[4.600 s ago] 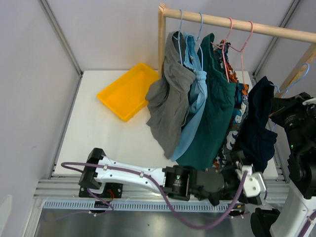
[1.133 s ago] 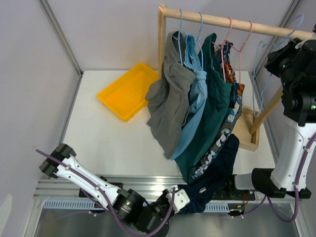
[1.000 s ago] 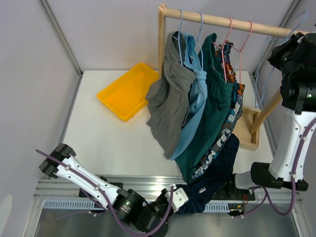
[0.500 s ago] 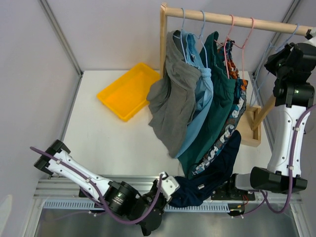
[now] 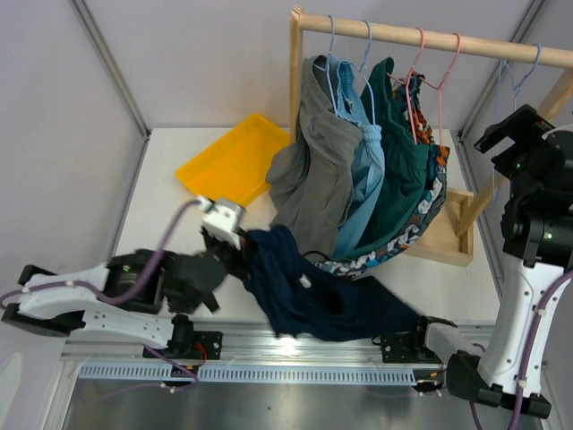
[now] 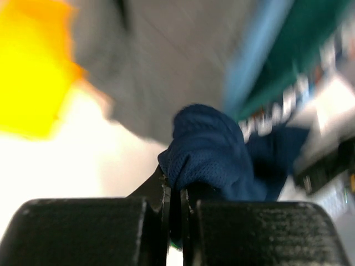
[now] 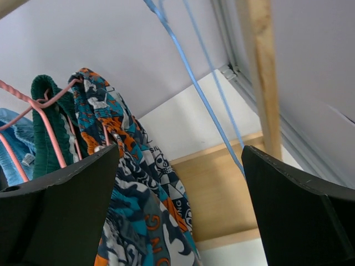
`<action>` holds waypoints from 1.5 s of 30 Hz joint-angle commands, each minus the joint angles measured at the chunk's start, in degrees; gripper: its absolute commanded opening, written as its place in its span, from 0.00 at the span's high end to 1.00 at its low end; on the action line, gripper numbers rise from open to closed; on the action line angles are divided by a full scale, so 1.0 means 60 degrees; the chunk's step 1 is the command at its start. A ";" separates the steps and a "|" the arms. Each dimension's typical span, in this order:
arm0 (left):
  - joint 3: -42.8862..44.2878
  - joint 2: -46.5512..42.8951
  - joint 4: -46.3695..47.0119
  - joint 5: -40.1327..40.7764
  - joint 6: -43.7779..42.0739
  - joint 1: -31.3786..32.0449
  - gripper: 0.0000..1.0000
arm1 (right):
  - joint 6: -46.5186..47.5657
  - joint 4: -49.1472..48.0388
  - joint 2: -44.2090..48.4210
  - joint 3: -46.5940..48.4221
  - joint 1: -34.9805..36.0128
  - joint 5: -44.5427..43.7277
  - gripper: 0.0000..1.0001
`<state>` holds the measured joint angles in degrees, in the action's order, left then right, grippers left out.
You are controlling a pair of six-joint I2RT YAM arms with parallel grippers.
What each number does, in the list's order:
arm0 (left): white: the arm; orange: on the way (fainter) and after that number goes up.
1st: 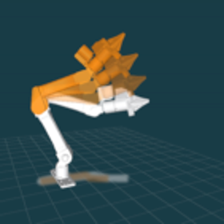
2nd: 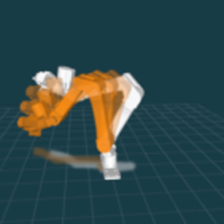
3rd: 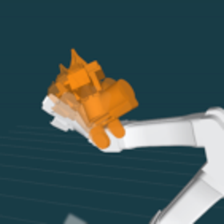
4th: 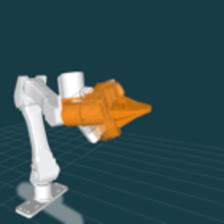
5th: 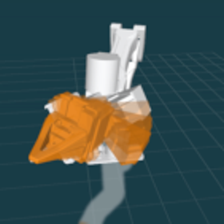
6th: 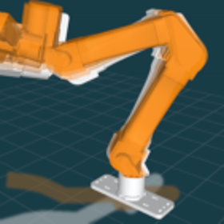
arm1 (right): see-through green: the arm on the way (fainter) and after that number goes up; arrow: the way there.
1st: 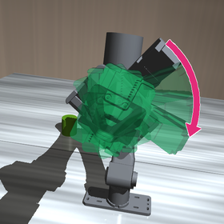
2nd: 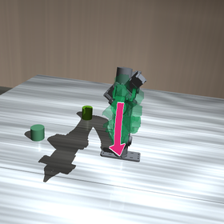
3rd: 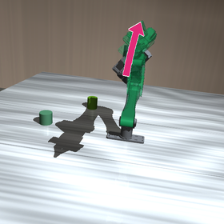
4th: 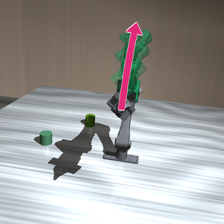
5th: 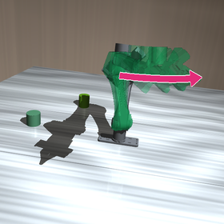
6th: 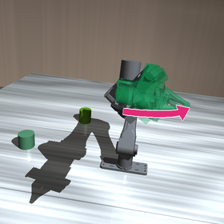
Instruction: Remove the shorts from the hanger
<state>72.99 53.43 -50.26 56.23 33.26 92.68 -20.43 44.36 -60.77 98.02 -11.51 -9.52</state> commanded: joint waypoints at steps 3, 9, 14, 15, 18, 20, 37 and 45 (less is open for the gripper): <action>0.1676 -0.0321 0.1050 0.0153 -0.3458 -0.2391 1.00 | 0.0445 0.0662 0.1001 -0.0369 -0.0089 -0.0991 0.01; 0.3180 0.0701 0.2664 -0.4605 -0.4722 -0.7722 1.00 | 0.0417 0.0810 0.2276 -0.1072 -0.0089 -0.1431 0.01; 0.5907 0.3319 0.2913 -0.6659 -0.4708 -1.0244 1.00 | -0.0066 0.0752 0.2935 -0.1964 -0.0089 -0.0583 0.00; 0.7579 0.3762 0.2840 -0.6864 -0.4505 -1.0508 1.00 | -0.0140 0.0693 0.3052 -0.2155 -0.0089 -0.0291 0.01; 1.0582 0.5806 0.2256 -0.6881 -0.4517 -1.1169 1.00 | -0.0257 0.0561 0.3448 -0.2814 -0.0074 0.0091 0.00; 1.2962 0.6735 0.2180 -0.6910 -0.4648 -1.1521 1.00 | -0.0229 0.0503 0.3610 -0.3020 0.0028 0.0078 0.01; 0.3818 0.5363 0.8259 -0.5886 -0.4445 -1.2356 0.94 | 0.0431 0.0736 0.3918 -0.2918 0.1493 -0.1505 0.00; 0.5264 0.7938 0.6255 -0.5987 -0.3536 -1.3234 0.90 | 0.0357 0.1088 0.4065 -0.2304 0.1493 -0.1372 0.01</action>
<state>97.03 97.62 -12.67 19.38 9.39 15.86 -18.22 50.48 -36.99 80.79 -2.79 -17.96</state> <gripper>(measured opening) 0.121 0.993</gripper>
